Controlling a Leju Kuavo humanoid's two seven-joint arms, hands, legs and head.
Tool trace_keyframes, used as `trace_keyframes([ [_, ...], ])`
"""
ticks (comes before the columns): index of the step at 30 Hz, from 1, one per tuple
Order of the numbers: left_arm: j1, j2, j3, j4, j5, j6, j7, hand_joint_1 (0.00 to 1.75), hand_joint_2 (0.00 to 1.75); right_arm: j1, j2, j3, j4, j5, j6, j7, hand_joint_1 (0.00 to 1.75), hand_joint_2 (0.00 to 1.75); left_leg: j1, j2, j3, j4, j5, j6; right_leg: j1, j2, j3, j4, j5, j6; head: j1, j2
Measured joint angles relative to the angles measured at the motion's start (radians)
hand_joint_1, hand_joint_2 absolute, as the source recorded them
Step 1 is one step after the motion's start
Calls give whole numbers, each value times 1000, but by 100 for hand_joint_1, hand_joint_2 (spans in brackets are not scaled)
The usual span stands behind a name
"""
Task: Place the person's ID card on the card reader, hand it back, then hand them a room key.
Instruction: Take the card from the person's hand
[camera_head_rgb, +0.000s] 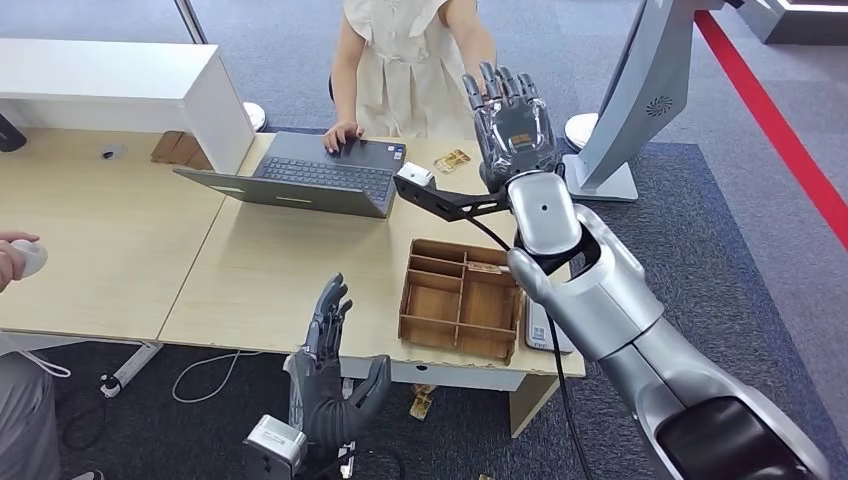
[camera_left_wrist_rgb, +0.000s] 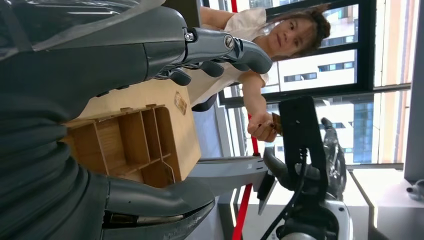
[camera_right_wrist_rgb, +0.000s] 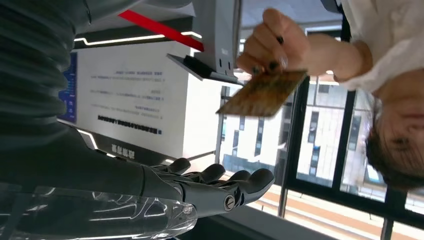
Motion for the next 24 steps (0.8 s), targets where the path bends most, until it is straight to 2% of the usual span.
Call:
trace_keyframes([
  [4, -16, 1, -22, 16, 13, -11, -6, 0, 175, -32, 12, 22, 108, -10, 67, 12, 0, 175, 0, 0, 0, 0, 0, 0, 0, 0, 0, 0, 1, 0, 0, 0],
  [11, -46, 0, -58, 47, 39, -36, -18, 0, 175, -59, 25, 51, 247, -6, 111, 26, 0, 175, 0, 0, 0, 0, 0, 0, 0, 0, 0, 0, 1, 0, 0, 0],
  [24, -89, -8, -106, 87, 78, -37, -35, 0, 175, -72, -4, 71, 304, -10, 153, 47, 0, 175, 0, 1, 0, 0, 0, 0, 0, 0, -1, 0, 1, 0, 0, 0],
])
